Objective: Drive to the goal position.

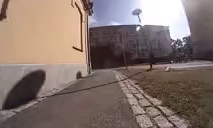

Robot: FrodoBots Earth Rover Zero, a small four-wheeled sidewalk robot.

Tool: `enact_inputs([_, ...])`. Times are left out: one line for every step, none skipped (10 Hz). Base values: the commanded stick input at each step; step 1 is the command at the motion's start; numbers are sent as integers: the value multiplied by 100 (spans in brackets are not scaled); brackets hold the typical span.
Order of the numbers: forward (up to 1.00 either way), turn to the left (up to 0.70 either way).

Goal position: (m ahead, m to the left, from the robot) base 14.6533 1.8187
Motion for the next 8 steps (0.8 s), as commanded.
enact_inputs([70,0])
enact_inputs([70,0])
enact_inputs([70,0])
enact_inputs([70,0])
enact_inputs([70,0])
enact_inputs([70,0])
enact_inputs([70,0])
enact_inputs([70,0])
